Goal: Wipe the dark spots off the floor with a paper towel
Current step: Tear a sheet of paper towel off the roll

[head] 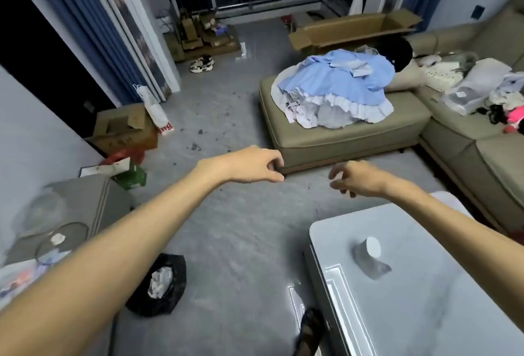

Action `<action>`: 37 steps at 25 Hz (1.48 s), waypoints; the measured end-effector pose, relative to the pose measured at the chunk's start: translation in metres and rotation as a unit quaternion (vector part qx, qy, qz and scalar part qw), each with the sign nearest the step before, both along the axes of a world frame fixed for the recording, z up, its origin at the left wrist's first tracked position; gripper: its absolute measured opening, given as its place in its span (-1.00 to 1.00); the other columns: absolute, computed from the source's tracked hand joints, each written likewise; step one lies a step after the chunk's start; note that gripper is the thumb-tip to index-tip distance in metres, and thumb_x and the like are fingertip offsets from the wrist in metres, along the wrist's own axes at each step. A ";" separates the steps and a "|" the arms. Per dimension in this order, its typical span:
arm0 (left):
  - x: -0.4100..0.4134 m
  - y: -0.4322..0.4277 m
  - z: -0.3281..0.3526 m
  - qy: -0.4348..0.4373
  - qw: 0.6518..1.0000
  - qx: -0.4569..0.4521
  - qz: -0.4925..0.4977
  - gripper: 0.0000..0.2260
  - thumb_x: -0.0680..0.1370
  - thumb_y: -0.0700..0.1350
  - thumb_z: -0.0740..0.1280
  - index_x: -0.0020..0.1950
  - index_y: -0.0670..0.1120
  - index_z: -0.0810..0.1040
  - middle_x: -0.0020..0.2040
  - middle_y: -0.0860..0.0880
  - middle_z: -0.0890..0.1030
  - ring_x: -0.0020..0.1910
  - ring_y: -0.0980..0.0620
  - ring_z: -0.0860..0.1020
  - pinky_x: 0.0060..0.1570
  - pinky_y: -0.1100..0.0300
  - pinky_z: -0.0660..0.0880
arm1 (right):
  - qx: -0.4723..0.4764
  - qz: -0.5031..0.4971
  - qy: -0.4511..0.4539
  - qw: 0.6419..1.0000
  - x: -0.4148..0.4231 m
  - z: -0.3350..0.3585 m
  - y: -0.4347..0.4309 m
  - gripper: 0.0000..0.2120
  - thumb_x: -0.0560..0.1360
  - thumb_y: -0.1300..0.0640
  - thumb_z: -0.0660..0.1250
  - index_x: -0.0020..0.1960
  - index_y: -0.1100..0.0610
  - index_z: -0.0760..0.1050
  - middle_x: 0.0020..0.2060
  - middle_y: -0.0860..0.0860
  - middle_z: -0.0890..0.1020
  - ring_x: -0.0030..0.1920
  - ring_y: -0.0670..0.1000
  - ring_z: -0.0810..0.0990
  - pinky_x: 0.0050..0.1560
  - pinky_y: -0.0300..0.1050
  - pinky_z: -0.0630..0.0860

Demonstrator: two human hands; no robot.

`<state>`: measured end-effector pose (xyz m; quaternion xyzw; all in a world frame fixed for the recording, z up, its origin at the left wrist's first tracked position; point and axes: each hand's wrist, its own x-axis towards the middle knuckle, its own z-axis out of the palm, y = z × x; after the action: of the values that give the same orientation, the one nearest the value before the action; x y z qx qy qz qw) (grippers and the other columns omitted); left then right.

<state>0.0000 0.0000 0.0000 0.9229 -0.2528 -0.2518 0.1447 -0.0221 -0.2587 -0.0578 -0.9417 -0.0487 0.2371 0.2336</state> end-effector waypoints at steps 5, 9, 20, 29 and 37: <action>0.052 -0.083 -0.107 0.088 0.995 -0.038 0.022 -0.69 0.51 0.08 0.34 0.21 0.01 0.49 0.04 0.02 0.64 -0.07 0.08 0.54 0.02 0.22 0.44 | -0.045 -0.139 0.082 0.986 0.030 -0.130 -0.110 -0.80 0.49 0.07 0.35 0.09 0.11 0.54 -0.10 0.10 0.67 -0.14 0.10 0.61 -0.04 -0.08 0.52; 0.071 -0.109 -0.202 0.172 0.984 -0.032 0.038 -0.67 0.48 0.07 0.37 0.20 0.01 0.51 0.06 0.00 0.63 -0.08 0.08 0.54 -0.06 0.26 0.44 | -0.020 -0.265 0.179 0.947 0.010 -0.235 -0.144 -0.56 0.49 -0.07 0.36 0.28 0.14 0.44 0.10 0.17 0.60 0.10 0.19 0.56 0.07 -0.03 0.46; 0.066 -0.153 -0.418 0.288 0.957 -0.018 -0.029 -0.71 0.49 0.09 0.33 0.19 0.07 0.48 0.08 0.08 0.62 0.06 0.06 0.59 0.17 0.08 0.50 | -0.169 -0.328 0.111 0.923 -0.028 -0.415 -0.137 -0.53 0.39 0.03 0.37 0.21 0.12 0.30 0.01 0.14 0.57 -0.09 0.27 0.56 -0.15 -0.04 0.38; 0.116 -0.152 -0.359 0.444 0.882 -0.159 0.017 -0.39 0.44 -0.02 0.48 0.43 0.04 0.32 0.36 0.08 0.49 0.33 0.21 0.44 0.21 0.29 0.42 | 0.379 -0.141 0.233 0.884 0.062 -0.293 -0.123 -0.60 0.33 0.31 0.48 0.12 0.07 0.52 0.00 0.08 0.62 0.01 0.05 0.61 -0.08 -0.06 0.57; 0.120 -0.122 -0.363 0.528 0.758 -0.308 0.227 -0.64 0.48 -0.09 0.39 0.27 -0.03 0.52 0.20 -0.09 0.64 0.17 -0.08 0.61 0.04 0.05 0.59 | 0.507 -0.326 0.214 0.769 0.056 -0.326 -0.079 -0.68 0.41 0.09 0.48 0.13 0.14 0.61 0.08 0.08 0.68 0.13 0.07 0.63 0.15 -0.10 0.51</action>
<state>0.1196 -0.1223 -0.3628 0.5795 0.0162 -0.5673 0.5848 0.0342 -0.3374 -0.3833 -0.5713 0.1991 0.2829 0.7443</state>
